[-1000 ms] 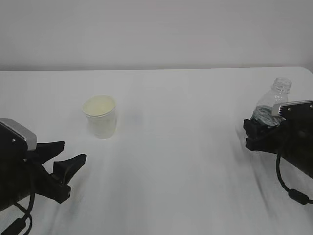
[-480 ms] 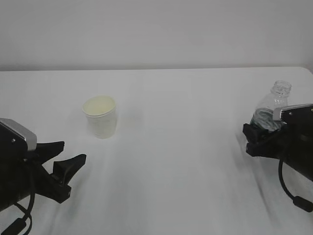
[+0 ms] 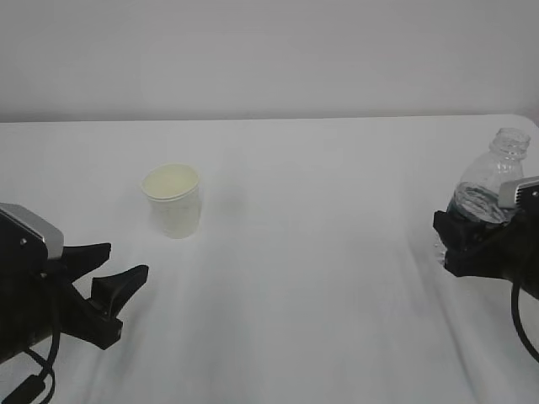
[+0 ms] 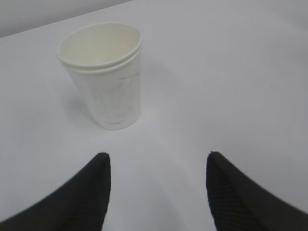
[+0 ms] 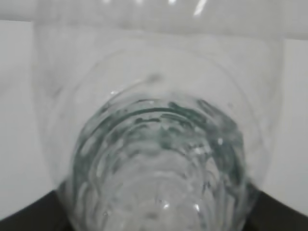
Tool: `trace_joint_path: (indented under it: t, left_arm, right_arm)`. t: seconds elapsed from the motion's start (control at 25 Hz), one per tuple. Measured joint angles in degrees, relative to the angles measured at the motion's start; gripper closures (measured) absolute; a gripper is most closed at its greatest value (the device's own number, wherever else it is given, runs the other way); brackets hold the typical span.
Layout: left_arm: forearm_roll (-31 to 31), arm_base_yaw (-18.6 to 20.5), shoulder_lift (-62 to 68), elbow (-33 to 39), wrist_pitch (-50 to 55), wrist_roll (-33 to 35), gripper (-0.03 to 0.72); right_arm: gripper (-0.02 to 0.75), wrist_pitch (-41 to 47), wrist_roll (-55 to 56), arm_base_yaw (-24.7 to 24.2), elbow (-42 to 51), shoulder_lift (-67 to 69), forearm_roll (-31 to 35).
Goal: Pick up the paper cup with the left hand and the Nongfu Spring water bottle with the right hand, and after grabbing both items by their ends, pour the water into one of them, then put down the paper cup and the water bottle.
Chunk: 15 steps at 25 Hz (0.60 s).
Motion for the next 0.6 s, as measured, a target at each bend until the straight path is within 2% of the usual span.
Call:
trace_joint_path:
  t: [0.6]
  left_arm:
    - [3.5, 0.0, 0.0, 0.0, 0.0, 0.0, 0.238]
  right_arm:
    - [0.311, 0.0, 0.0, 0.0, 12.8, -17.4, -0.9]
